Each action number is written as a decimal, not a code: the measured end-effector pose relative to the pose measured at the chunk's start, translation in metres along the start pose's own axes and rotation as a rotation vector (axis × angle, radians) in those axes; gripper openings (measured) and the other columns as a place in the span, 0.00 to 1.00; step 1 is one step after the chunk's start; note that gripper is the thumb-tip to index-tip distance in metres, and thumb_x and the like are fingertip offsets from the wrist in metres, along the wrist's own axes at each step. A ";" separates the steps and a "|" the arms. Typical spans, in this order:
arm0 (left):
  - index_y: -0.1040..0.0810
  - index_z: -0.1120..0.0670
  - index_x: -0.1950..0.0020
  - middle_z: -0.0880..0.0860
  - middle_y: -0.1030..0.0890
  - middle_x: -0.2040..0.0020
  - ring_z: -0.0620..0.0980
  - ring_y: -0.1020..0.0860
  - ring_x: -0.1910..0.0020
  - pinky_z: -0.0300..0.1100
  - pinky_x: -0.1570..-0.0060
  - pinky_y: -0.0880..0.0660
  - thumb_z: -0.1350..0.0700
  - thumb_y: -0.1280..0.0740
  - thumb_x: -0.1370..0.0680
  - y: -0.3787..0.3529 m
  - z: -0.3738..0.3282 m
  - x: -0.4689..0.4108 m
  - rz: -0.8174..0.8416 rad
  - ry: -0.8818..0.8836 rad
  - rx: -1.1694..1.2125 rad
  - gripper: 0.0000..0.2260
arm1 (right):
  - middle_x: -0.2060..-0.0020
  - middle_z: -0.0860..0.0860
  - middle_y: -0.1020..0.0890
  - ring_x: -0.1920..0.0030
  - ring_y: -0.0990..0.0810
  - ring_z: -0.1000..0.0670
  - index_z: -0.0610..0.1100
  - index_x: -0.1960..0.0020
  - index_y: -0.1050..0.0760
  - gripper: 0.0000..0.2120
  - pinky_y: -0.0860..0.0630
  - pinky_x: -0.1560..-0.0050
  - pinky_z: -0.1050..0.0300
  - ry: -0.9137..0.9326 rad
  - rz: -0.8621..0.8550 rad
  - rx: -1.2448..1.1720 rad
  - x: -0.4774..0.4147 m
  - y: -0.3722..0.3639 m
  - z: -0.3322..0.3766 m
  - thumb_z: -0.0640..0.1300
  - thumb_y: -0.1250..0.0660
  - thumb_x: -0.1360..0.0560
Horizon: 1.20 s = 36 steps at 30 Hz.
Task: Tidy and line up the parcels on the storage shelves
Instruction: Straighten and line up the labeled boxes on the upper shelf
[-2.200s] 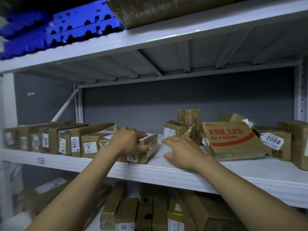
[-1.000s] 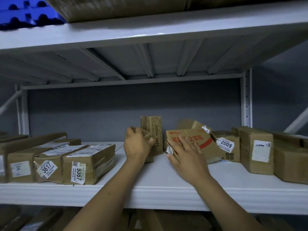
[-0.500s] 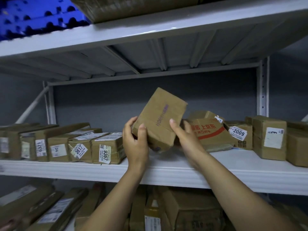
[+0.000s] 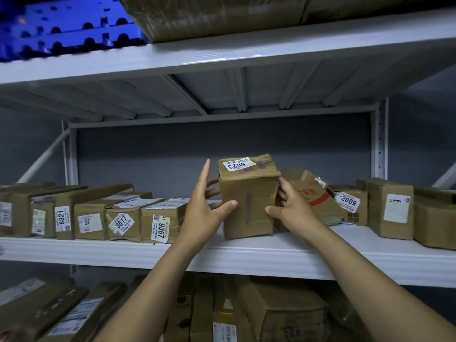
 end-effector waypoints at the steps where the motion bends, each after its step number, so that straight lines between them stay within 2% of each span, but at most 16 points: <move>1: 0.52 0.31 0.28 0.39 0.32 0.33 0.39 0.28 0.39 0.26 0.59 0.25 0.55 0.27 0.27 -0.001 0.000 0.000 0.000 -0.010 -0.024 0.42 | 0.34 0.52 0.27 0.32 0.30 0.53 0.51 0.27 0.38 0.35 0.30 0.36 0.57 0.016 -0.004 -0.006 0.002 0.001 0.002 0.28 0.32 0.27; 5: 0.53 0.37 0.23 0.42 0.33 0.29 0.40 0.31 0.37 0.30 0.54 0.26 0.54 0.25 0.29 -0.002 0.003 0.001 0.032 -0.004 -0.089 0.46 | 0.40 0.54 0.21 0.40 0.22 0.55 0.55 0.39 0.30 0.24 0.24 0.44 0.59 0.064 0.039 -0.182 0.010 0.002 0.009 0.31 0.32 0.26; 6: 0.53 0.38 0.23 0.43 0.33 0.29 0.41 0.30 0.37 0.32 0.50 0.26 0.54 0.24 0.30 -0.001 0.004 0.001 0.033 -0.004 -0.110 0.47 | 0.43 0.55 0.20 0.42 0.21 0.55 0.55 0.40 0.29 0.21 0.23 0.47 0.59 0.066 0.049 -0.227 0.013 0.001 0.012 0.35 0.31 0.26; 8: 0.51 0.38 0.23 0.45 0.34 0.28 0.44 0.31 0.35 0.44 0.40 0.25 0.53 0.22 0.31 0.000 0.005 0.001 0.021 -0.014 -0.164 0.48 | 0.46 0.58 0.18 0.44 0.20 0.57 0.55 0.39 0.28 0.18 0.23 0.50 0.61 0.067 0.080 -0.242 0.018 -0.001 0.018 0.47 0.30 0.27; 10: 0.47 0.39 0.23 0.44 0.33 0.29 0.45 0.31 0.33 0.52 0.37 0.27 0.55 0.22 0.32 0.001 0.007 0.002 0.015 -0.023 -0.179 0.46 | 0.48 0.63 0.18 0.46 0.20 0.61 0.59 0.40 0.27 0.19 0.25 0.49 0.62 0.060 0.100 -0.190 0.020 -0.005 0.024 0.59 0.33 0.30; 12: 0.46 0.39 0.23 0.44 0.33 0.29 0.45 0.31 0.32 0.53 0.37 0.26 0.54 0.23 0.31 0.003 0.007 0.005 0.036 -0.019 -0.159 0.44 | 0.48 0.63 0.18 0.46 0.20 0.61 0.61 0.39 0.28 0.22 0.24 0.43 0.56 0.053 0.060 -0.145 0.018 -0.007 0.026 0.65 0.34 0.32; 14: 0.48 0.40 0.23 0.43 0.33 0.28 0.43 0.32 0.32 0.43 0.39 0.25 0.50 0.24 0.29 0.006 0.007 0.010 0.076 -0.013 -0.123 0.43 | 0.46 0.60 0.18 0.44 0.20 0.59 0.59 0.36 0.29 0.23 0.25 0.39 0.55 0.074 0.005 -0.082 0.016 -0.007 0.028 0.61 0.32 0.30; 16: 0.49 0.41 0.23 0.42 0.33 0.29 0.40 0.33 0.31 0.32 0.44 0.27 0.50 0.25 0.29 0.010 0.008 0.015 0.110 0.005 -0.090 0.44 | 0.44 0.59 0.19 0.43 0.21 0.58 0.59 0.34 0.30 0.20 0.26 0.40 0.56 0.101 -0.014 -0.063 0.015 -0.010 0.029 0.52 0.31 0.25; 18: 0.47 0.43 0.23 0.42 0.32 0.29 0.41 0.32 0.32 0.35 0.39 0.27 0.51 0.23 0.30 0.014 0.011 0.018 0.109 -0.001 -0.103 0.43 | 0.43 0.58 0.19 0.42 0.21 0.54 0.62 0.37 0.28 0.19 0.25 0.40 0.54 0.121 -0.007 -0.094 0.013 -0.015 0.031 0.48 0.31 0.24; 20: 0.43 0.44 0.26 0.44 0.30 0.31 0.41 0.30 0.34 0.42 0.35 0.28 0.50 0.22 0.32 0.018 0.016 0.021 0.093 -0.029 -0.173 0.42 | 0.42 0.57 0.19 0.42 0.20 0.52 0.68 0.40 0.27 0.18 0.23 0.41 0.48 0.112 0.013 -0.100 0.009 -0.024 0.034 0.51 0.32 0.27; 23: 0.38 0.47 0.31 0.44 0.27 0.35 0.42 0.28 0.38 0.45 0.38 0.26 0.45 0.21 0.35 0.026 0.024 0.025 0.081 -0.032 -0.339 0.39 | 0.42 0.57 0.19 0.43 0.19 0.51 0.70 0.41 0.27 0.20 0.22 0.43 0.42 0.105 0.058 -0.064 0.004 -0.038 0.037 0.52 0.33 0.29; 25: 0.35 0.47 0.33 0.45 0.25 0.38 0.44 0.27 0.39 0.46 0.42 0.25 0.41 0.22 0.37 0.035 0.027 0.025 0.069 -0.054 -0.499 0.39 | 0.44 0.59 0.19 0.45 0.19 0.54 0.68 0.41 0.27 0.19 0.21 0.43 0.46 0.138 0.063 0.010 0.001 -0.047 0.041 0.48 0.32 0.27; 29: 0.29 0.48 0.32 0.47 0.24 0.38 0.47 0.29 0.38 0.40 0.43 0.30 0.41 0.25 0.32 0.049 0.028 0.026 0.089 -0.224 -0.760 0.32 | 0.45 0.59 0.22 0.49 0.22 0.59 0.57 0.36 0.28 0.22 0.25 0.51 0.64 0.175 0.100 0.279 -0.002 -0.065 0.045 0.40 0.30 0.26; 32: 0.26 0.52 0.32 0.50 0.22 0.38 0.49 0.26 0.39 0.45 0.42 0.26 0.48 0.27 0.28 0.061 0.029 0.026 0.151 -0.347 -0.766 0.26 | 0.43 0.57 0.25 0.47 0.25 0.57 0.55 0.35 0.28 0.21 0.31 0.57 0.69 0.162 0.112 0.449 -0.002 -0.074 0.039 0.42 0.30 0.26; 34: 0.24 0.53 0.34 0.51 0.21 0.40 0.49 0.24 0.42 0.45 0.45 0.24 0.54 0.26 0.28 0.073 0.030 0.024 0.100 -0.441 -0.774 0.23 | 0.43 0.58 0.25 0.47 0.25 0.57 0.56 0.36 0.29 0.21 0.33 0.59 0.70 0.160 0.072 0.461 -0.003 -0.075 0.035 0.45 0.29 0.26; 36: 0.23 0.54 0.35 0.52 0.21 0.41 0.51 0.25 0.43 0.47 0.45 0.25 0.54 0.25 0.29 0.087 0.032 0.020 0.005 -0.482 -0.809 0.23 | 0.43 0.58 0.25 0.48 0.25 0.58 0.57 0.36 0.30 0.22 0.32 0.59 0.68 0.129 0.046 0.413 -0.004 -0.075 0.031 0.47 0.28 0.27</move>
Point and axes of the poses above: each hand's wrist, its own x-axis away from the middle knuckle, its own y-axis out of the back of the hand, z = x × y, the point moved 3 cm from there along -x, towards the middle knuckle
